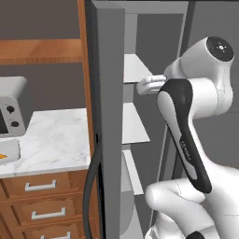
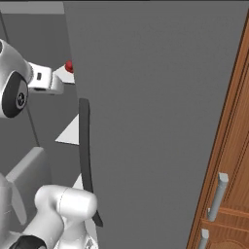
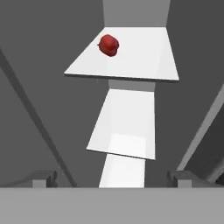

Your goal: Take the carrot and bell pepper out of the freezer and place them in the tupperware container on the counter. Then put the tupperware containing the vegetables back in the freezer.

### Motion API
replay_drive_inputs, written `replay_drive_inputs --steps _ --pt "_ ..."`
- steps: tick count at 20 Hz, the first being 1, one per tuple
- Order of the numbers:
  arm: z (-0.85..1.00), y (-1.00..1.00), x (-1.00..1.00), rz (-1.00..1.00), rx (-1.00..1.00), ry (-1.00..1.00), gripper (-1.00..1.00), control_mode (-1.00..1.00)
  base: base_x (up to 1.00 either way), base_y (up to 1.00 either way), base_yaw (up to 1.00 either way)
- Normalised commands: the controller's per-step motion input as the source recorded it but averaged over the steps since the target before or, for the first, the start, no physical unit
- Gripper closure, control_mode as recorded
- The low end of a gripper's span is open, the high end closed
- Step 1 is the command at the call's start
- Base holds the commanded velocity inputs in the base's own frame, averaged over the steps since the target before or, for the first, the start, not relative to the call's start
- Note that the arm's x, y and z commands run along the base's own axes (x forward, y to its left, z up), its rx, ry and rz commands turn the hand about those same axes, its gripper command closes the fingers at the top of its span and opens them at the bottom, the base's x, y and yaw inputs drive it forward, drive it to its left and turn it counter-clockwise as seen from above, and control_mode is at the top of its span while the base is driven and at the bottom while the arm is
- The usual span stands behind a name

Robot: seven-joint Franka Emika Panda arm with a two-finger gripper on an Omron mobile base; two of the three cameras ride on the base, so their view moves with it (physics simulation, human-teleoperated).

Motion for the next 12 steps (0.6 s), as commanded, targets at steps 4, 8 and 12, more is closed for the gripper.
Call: replay_drive_inputs --steps 4,8,12 --pt "0.05 0.08 0.71 0.00 0.00 0.00 -1.00 -1.00 0.00 0.00 0.00" --pt "0.04 0.13 0.58 0.00 0.00 0.00 -1.00 -1.00 0.00 0.00 0.00" --pt "0.04 0.08 0.54 0.00 0.00 0.00 -1.00 -1.00 0.00 0.00 0.00"
